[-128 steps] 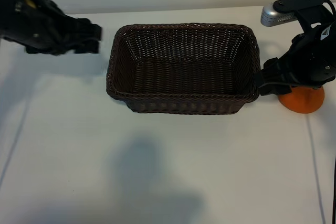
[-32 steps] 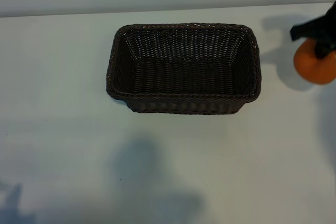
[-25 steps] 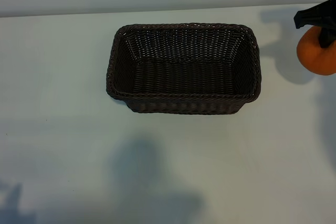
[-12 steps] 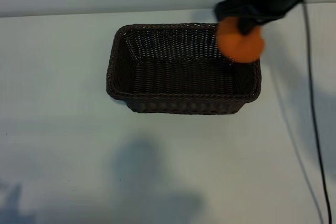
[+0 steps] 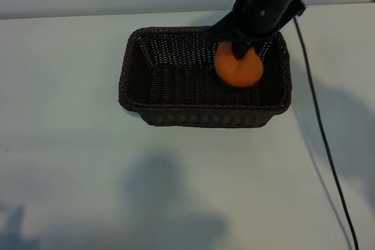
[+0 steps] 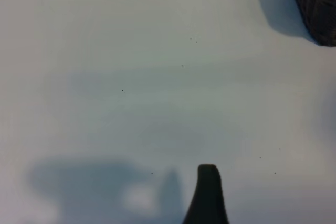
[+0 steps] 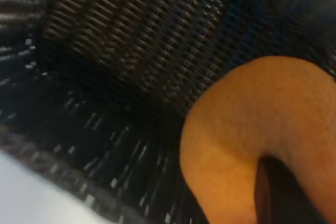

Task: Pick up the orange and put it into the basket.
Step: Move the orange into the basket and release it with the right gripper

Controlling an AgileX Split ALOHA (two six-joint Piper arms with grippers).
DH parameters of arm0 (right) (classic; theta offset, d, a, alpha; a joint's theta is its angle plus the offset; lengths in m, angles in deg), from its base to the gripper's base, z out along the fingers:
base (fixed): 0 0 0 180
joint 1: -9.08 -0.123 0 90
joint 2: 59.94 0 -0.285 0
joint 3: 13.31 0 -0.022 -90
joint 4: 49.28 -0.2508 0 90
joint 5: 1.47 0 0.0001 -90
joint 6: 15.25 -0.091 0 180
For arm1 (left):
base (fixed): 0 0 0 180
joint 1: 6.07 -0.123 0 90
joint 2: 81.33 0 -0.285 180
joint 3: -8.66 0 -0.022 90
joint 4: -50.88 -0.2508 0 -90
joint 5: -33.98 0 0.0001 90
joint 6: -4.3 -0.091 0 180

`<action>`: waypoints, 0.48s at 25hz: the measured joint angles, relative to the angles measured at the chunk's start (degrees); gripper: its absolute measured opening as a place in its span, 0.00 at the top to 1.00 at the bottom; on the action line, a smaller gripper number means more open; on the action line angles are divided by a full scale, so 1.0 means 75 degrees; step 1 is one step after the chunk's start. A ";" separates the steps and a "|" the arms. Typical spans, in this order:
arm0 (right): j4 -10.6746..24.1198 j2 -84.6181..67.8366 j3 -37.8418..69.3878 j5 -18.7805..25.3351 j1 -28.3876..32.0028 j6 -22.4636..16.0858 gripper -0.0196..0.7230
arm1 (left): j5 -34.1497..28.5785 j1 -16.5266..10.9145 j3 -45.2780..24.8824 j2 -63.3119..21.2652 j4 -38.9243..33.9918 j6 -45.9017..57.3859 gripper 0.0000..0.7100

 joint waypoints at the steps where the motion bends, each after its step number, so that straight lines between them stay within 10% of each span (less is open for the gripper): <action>1: 0.0008 0.0183 0.0000 -0.0109 0.0000 0.0016 0.86 | 0.0000 0.0000 0.0000 0.0000 0.0000 0.0000 0.16; 7: -0.0078 0.0957 0.0000 -0.0291 0.0000 0.0024 0.79 | 0.0000 0.0000 0.0000 0.0000 0.0000 -0.0007 0.16; 12: -0.0150 0.1034 -0.0044 -0.0231 0.0000 0.0031 0.46 | 0.0003 0.0000 0.0000 0.0000 0.0000 -0.0017 0.16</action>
